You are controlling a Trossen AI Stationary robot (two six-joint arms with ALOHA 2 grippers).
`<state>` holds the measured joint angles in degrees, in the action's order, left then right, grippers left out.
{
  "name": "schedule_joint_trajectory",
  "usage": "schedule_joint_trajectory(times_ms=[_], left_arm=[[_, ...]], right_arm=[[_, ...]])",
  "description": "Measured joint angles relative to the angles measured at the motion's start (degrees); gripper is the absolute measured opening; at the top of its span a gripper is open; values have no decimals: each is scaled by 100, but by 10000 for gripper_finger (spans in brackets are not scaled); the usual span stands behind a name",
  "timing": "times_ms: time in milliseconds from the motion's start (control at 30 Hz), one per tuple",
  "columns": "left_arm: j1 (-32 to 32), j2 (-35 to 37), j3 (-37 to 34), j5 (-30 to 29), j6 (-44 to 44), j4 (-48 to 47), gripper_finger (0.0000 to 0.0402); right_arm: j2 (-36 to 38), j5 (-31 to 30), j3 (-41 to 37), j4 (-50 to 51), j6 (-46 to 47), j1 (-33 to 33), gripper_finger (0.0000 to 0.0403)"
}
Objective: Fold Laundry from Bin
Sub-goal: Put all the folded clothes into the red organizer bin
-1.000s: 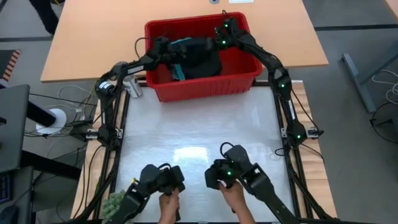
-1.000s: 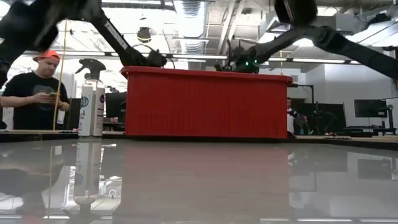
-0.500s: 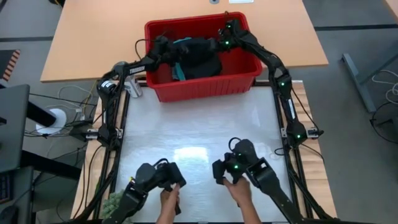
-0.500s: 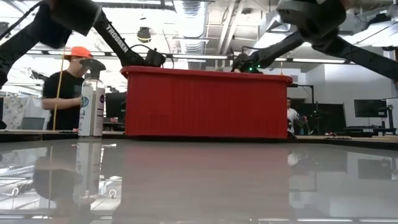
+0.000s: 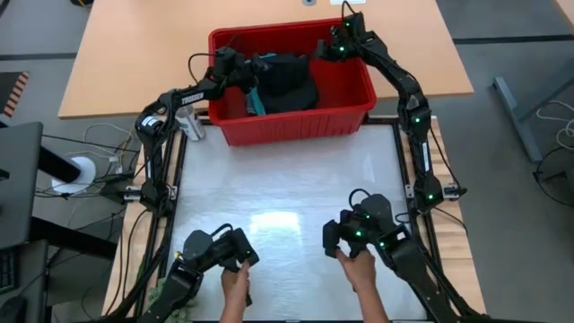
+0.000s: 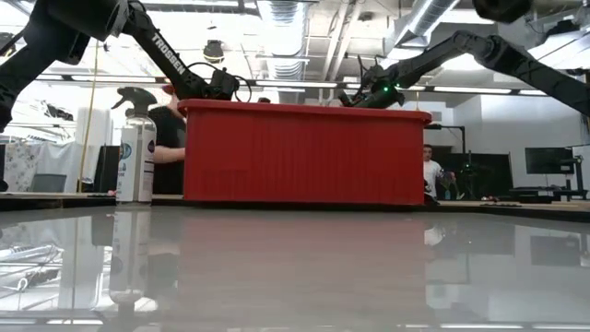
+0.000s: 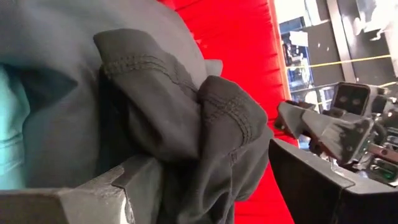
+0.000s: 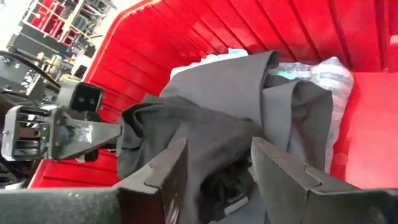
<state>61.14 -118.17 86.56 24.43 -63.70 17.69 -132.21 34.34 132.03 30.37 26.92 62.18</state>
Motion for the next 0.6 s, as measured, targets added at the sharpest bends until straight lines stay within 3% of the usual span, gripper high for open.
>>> schedule_joint_trajectory(times_ms=[167,333,467,600], left_arm=[[7,2,64,206,0,-1,261],[82,9,650,651,131,-393,261],[74,11,1544,513,1065,-2212,261],[-11,11,2510,-572,2386,-4337,261]], right_arm=[[178,1,0,11,-43,23,201],[446,2,0,4,-209,24,201],[684,-18,0,65,-332,60,201],[931,-53,0,57,-453,69,201]])
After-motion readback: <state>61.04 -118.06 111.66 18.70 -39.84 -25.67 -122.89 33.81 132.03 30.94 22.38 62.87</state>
